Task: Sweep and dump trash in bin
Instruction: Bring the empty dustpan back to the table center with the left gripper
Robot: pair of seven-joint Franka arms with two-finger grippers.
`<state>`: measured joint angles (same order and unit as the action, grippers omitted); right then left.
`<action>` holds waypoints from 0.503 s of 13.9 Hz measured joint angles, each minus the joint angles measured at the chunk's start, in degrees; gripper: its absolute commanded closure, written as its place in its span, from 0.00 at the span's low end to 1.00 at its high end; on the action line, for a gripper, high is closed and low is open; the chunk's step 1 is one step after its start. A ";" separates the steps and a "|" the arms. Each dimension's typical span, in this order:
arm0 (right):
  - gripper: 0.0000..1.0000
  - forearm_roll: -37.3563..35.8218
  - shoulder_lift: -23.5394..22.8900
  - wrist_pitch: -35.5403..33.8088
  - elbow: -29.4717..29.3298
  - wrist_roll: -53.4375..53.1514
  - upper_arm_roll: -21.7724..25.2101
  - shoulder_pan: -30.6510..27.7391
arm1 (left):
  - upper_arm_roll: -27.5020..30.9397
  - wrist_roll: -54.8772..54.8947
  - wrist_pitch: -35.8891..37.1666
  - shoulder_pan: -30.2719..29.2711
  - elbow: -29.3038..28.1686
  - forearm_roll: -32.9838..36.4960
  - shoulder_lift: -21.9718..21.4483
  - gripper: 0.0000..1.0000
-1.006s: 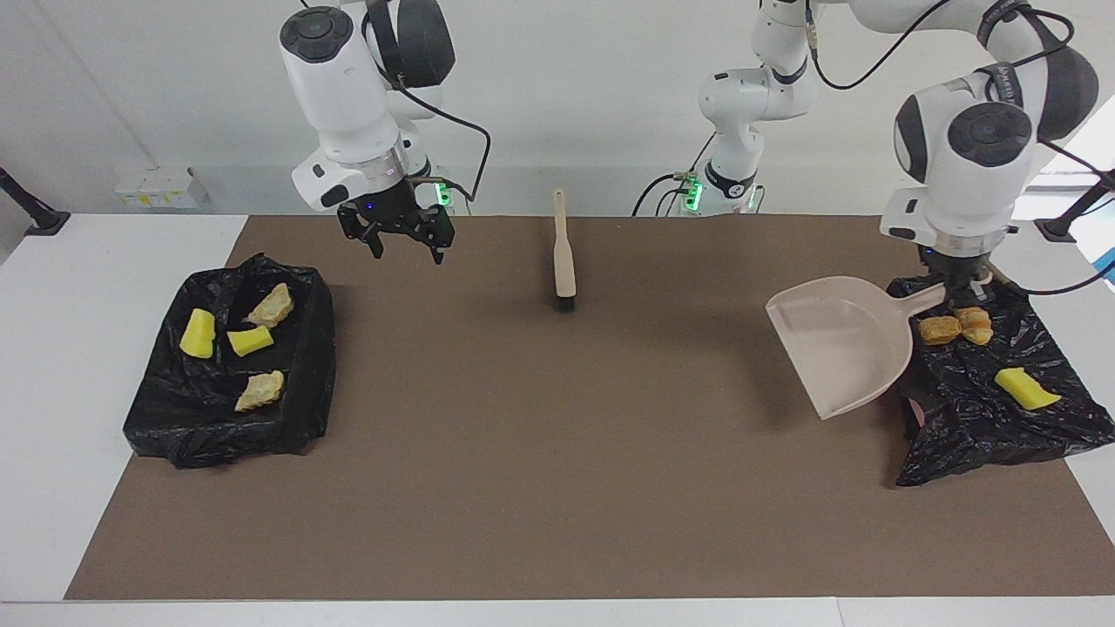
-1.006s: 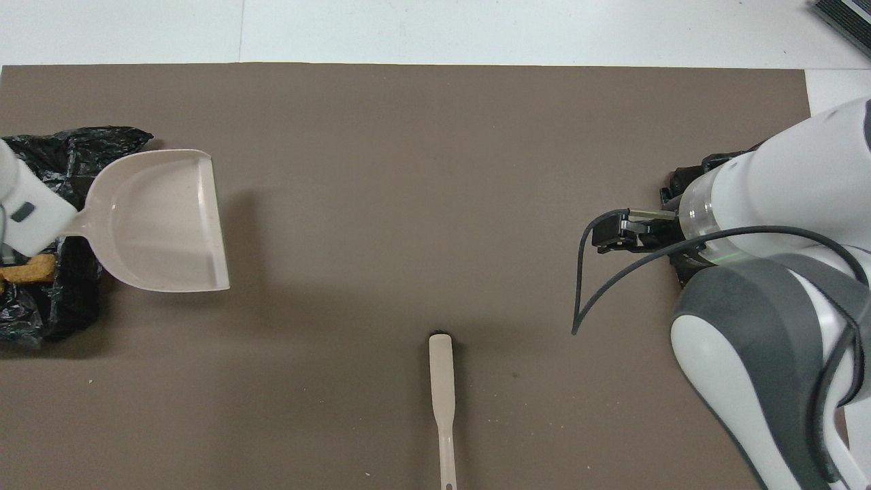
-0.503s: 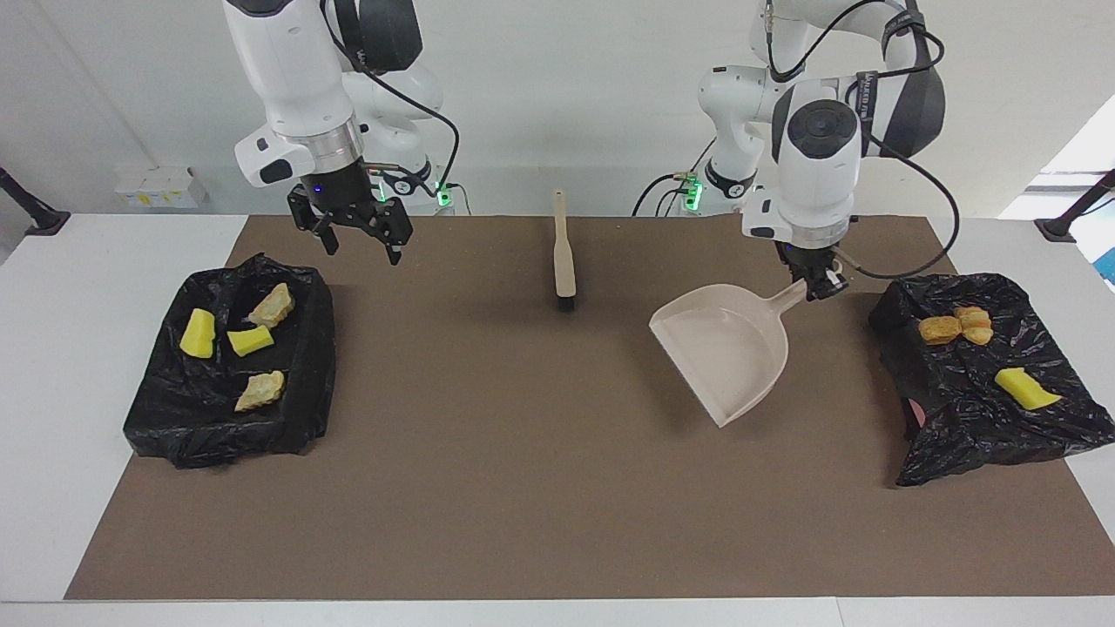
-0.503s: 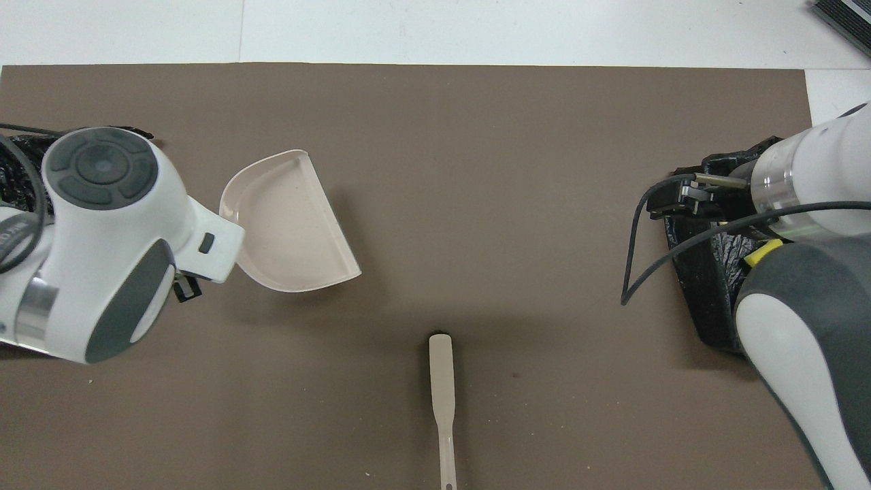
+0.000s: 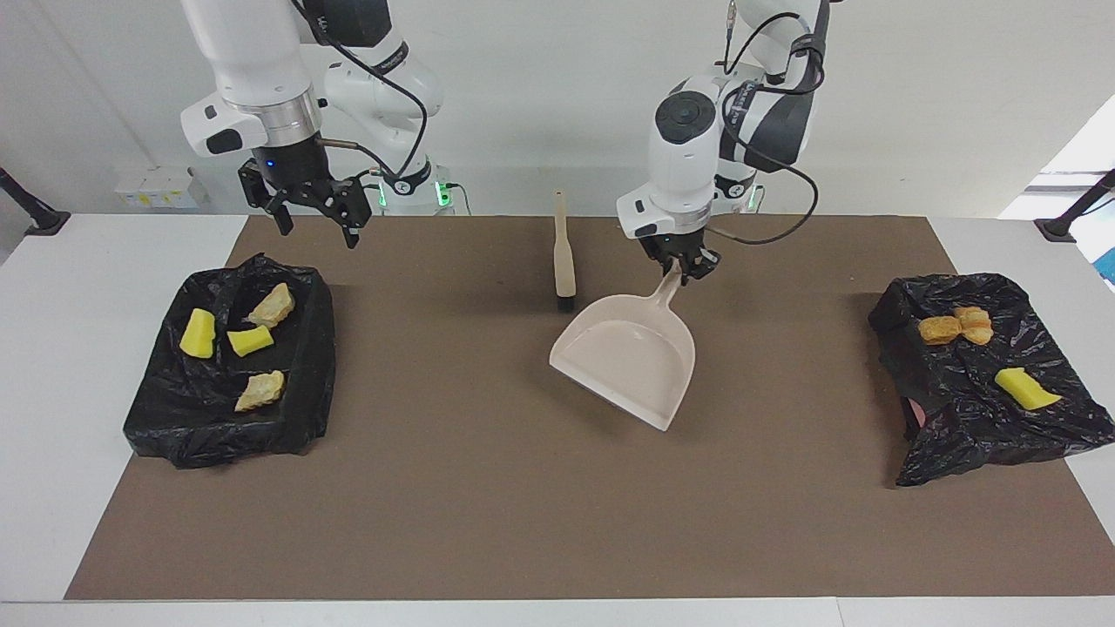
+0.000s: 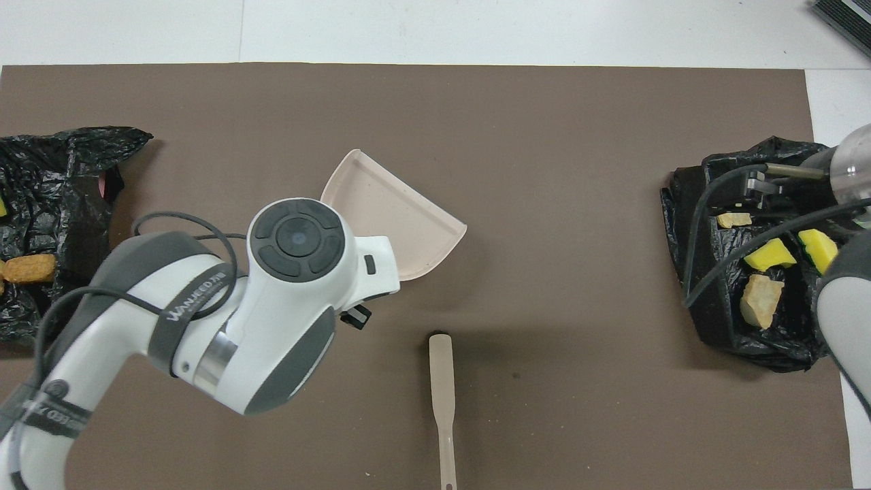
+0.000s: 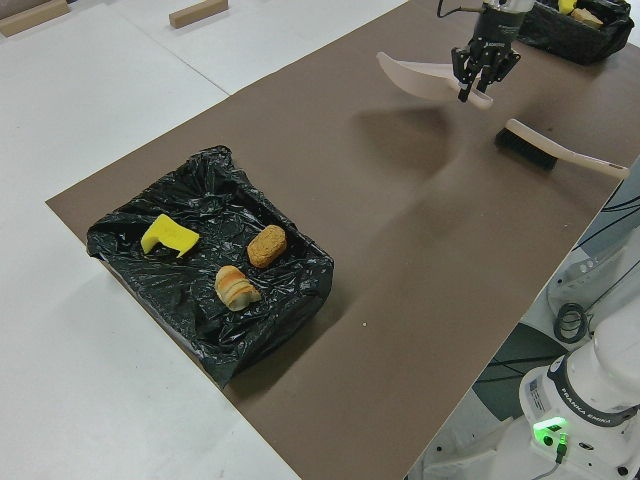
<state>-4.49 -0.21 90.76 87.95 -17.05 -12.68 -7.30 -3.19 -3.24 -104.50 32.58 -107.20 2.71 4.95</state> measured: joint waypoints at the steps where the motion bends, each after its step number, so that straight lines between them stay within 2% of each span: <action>1: 0.00 0.00 -0.30 -0.96 -0.98 0.88 0.53 0.17 | 0.00 -3.80 -2.08 1.30 0.15 -1.70 1.15 1.00; 4: 0.00 0.09 -2.09 -5.23 -5.30 1.43 0.66 0.24 | 0.03 -13.63 -8.07 4.98 1.77 -4.23 5.74 1.00; 7: 0.00 1.53 -2.75 -6.10 -6.72 1.43 0.67 0.32 | 0.17 -18.06 -12.91 6.01 3.53 -7.38 9.99 1.00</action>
<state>-2.96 -2.96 84.66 81.23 -15.62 -12.01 -6.98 -3.02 -21.30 -117.42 38.59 -103.67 -4.66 14.94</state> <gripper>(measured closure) 0.000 0.683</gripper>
